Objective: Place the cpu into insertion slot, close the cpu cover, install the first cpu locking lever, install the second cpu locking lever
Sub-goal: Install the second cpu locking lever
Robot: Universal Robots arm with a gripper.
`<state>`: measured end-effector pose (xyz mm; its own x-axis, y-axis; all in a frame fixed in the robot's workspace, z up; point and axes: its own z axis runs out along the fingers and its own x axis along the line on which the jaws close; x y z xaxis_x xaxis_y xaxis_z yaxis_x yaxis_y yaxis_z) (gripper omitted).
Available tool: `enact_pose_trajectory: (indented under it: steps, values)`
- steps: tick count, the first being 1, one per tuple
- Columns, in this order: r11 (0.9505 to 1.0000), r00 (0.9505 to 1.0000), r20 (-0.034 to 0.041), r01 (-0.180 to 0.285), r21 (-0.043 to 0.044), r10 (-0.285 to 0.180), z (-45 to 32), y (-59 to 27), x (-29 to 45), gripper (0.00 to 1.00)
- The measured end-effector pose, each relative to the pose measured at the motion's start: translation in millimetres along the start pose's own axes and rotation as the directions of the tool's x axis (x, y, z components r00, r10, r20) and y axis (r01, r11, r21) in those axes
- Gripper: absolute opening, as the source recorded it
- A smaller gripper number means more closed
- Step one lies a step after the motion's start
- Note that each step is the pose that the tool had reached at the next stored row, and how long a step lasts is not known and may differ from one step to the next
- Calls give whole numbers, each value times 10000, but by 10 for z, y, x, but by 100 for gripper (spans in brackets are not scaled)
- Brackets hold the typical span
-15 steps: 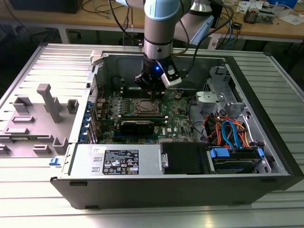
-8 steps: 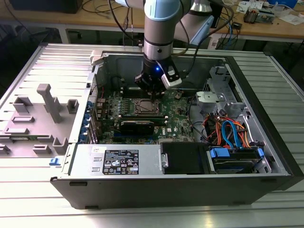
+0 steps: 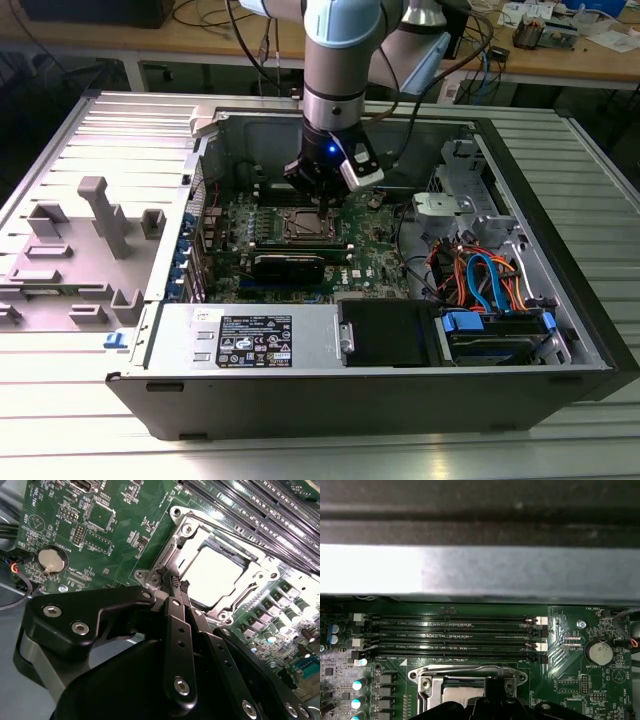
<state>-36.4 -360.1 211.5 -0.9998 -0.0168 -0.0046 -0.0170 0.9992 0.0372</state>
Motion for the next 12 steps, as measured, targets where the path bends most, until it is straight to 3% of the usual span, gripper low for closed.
enact_pose_trajectory:
  steps: [3,12]
  values:
    - [10000,10000,-4,0,-1,0,0,-1,-34,11]
    - [10000,10000,-4,0,-1,0,0,0,-36,11]
